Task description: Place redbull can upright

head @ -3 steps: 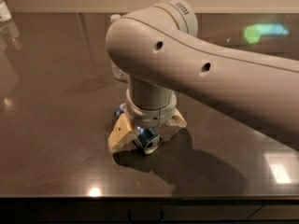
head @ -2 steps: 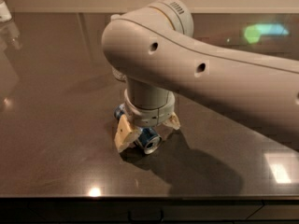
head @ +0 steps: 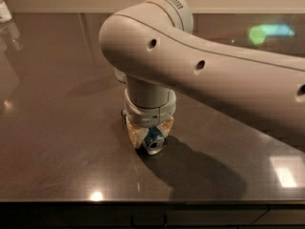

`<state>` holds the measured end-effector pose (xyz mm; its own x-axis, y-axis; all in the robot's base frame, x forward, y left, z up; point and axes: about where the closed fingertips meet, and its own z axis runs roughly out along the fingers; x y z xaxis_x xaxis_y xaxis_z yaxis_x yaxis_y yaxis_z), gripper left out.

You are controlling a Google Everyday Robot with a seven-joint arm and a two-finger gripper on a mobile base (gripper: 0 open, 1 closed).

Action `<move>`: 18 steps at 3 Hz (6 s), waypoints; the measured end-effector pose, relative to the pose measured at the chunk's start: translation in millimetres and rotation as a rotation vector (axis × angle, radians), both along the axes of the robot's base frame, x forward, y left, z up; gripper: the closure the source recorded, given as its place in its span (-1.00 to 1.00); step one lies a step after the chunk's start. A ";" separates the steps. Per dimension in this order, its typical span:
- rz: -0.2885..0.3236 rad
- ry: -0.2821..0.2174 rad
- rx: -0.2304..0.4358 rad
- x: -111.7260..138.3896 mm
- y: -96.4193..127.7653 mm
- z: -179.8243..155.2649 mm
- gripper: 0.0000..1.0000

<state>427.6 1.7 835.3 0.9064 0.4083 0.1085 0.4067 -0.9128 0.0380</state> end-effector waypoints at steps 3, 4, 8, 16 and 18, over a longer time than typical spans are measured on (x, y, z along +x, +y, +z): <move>-0.383 0.081 0.104 21.9 22.5 45.3 1.00; -0.583 0.128 0.170 28.4 26.8 63.6 1.00; -1.437 0.485 0.408 50.5 18.2 98.7 1.00; -1.769 1.389 0.915 69.2 -39.8 110.1 1.00; -1.703 1.501 1.006 73.5 -51.9 102.7 1.00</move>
Offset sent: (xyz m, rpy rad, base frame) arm 0.0278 0.0258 0.0436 0.0926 0.0819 -0.4749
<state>501.1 -50.2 938.0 -0.1135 -0.1460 -0.9828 -0.9904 0.0947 0.1003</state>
